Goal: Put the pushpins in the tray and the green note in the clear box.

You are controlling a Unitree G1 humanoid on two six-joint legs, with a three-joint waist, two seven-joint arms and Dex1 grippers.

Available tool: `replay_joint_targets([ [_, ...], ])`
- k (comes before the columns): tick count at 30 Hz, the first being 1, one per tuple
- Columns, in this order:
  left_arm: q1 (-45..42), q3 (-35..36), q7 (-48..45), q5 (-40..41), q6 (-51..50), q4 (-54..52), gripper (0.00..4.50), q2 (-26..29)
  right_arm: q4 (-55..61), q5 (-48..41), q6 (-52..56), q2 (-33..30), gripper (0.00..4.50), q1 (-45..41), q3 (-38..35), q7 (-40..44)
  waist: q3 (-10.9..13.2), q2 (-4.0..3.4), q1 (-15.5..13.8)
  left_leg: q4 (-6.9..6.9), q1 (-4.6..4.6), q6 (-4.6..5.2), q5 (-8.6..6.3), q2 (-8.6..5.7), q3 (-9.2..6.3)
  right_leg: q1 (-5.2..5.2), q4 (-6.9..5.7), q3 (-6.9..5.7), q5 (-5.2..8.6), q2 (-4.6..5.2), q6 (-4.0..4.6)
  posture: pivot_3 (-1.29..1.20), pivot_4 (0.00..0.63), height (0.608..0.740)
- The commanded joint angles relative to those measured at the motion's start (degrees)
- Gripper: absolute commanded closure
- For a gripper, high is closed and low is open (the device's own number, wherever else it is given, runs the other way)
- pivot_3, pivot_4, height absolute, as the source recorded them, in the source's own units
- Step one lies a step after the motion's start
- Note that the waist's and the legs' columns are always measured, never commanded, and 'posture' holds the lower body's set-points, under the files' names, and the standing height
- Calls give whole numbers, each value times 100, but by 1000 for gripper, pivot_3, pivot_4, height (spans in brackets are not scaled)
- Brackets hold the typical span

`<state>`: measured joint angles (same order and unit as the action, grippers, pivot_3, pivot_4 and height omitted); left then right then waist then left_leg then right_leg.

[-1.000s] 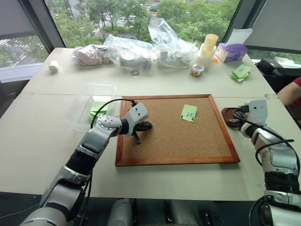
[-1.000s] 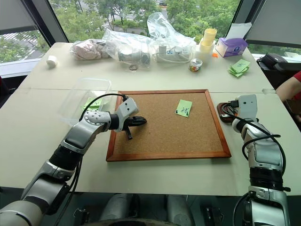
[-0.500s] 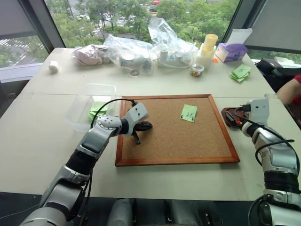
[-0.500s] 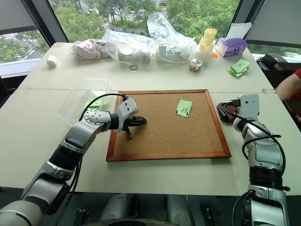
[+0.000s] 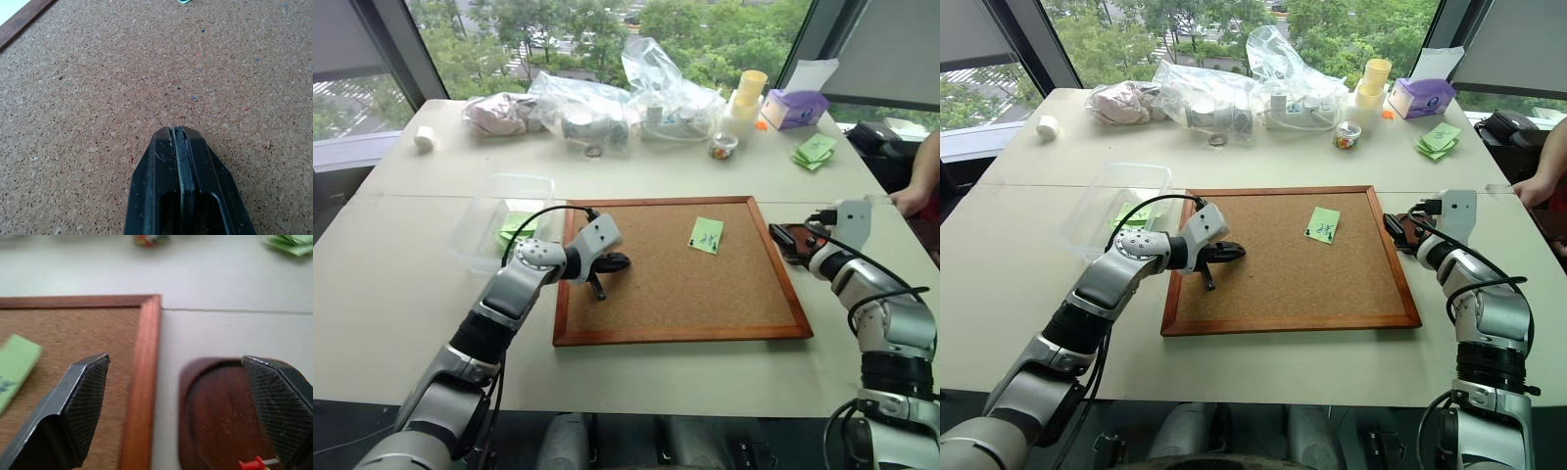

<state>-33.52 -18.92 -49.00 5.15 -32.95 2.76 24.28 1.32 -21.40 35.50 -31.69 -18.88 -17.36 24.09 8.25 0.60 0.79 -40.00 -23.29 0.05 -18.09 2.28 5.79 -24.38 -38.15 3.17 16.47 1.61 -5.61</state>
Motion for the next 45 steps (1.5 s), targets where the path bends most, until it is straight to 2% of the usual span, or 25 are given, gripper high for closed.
replay_joint_targets([
  [1,105,-152,-95,-51,-35,47,4500,4,401,-20,-46,29,65,77,365,256,0,0,-1,0,0,0,0,0,-1,1,0,0,0,0,0,0,150,738],
  [8,119,-157,-86,-61,-24,68,4500,-15,281,192,-211,283,65,118,941,321,0,0,-3,0,0,2,-1,-1,1,1,1,0,0,0,0,0,150,738],
  [15,150,-168,-68,-73,-54,40,4500,-13,63,305,-393,425,65,45,1101,364,0,0,-2,0,0,0,0,-1,1,1,1,-1,0,0,0,0,150,738],
  [18,168,-167,-60,-78,-57,38,4500,-8,31,371,-463,456,848,58,1180,361,0,0,0,0,1,1,-1,-1,0,1,1,-1,0,0,0,0,150,738],
  [25,188,-176,-59,-79,-58,56,4500,-13,73,461,-550,501,4226,129,1272,379,0,0,-2,0,1,0,0,0,0,1,1,-1,0,0,0,0,150,738],
  [26,189,-177,-59,-81,-57,62,4500,-13,101,463,-557,508,4425,159,1278,393,0,0,-1,0,1,0,0,-1,1,1,1,-1,0,0,0,0,150,738],
  [45,181,-235,-105,-145,-43,93,4500,23,618,263,-1320,1040,4425,436,605,-120,0,0,0,0,1,-2,1,0,1,1,1,-1,0,0,0,0,150,738],
])
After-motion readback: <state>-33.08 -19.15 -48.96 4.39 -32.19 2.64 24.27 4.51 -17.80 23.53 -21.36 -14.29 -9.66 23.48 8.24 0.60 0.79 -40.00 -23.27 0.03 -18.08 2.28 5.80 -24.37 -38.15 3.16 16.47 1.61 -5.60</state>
